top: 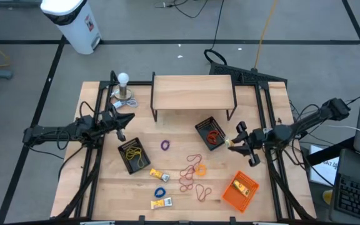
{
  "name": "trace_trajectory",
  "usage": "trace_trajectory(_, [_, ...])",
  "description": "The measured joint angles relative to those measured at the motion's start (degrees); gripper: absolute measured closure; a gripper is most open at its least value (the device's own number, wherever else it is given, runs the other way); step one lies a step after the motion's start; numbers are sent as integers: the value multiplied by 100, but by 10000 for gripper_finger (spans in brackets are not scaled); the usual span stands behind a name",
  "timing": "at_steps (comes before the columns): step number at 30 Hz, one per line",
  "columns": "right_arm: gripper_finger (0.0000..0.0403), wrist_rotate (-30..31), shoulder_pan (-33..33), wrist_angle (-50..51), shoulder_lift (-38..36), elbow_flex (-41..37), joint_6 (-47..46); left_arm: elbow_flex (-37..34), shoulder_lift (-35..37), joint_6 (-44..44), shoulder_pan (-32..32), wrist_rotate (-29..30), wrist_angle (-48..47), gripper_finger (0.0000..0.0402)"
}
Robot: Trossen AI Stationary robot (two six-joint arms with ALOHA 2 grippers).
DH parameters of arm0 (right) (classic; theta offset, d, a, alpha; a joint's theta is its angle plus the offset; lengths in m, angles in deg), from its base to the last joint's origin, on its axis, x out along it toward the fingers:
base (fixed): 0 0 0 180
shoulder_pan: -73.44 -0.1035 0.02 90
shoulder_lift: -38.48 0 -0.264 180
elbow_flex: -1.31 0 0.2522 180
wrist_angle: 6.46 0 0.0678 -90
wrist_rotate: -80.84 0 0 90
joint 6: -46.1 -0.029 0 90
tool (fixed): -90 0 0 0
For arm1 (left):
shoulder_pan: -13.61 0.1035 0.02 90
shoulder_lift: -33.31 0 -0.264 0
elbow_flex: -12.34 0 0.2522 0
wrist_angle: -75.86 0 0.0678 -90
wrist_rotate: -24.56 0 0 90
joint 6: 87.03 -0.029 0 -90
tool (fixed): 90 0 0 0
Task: Pick & Place Office Desk Supplies
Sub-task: Put the yellow crayon box into the orange bin
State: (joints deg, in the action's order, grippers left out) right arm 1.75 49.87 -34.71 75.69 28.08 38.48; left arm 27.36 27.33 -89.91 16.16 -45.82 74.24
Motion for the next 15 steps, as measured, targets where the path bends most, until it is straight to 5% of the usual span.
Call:
trace_trajectory(10, [321, -380, -360, 4635, 1060, 2672, -2131, 0, -1, -24, 0, 189, 9, 378])
trace_trajectory(15, [320, -1147, -622, 5511, 1654, 3170, -3897, 0, -2, 15, 0, 188, -24, 378])
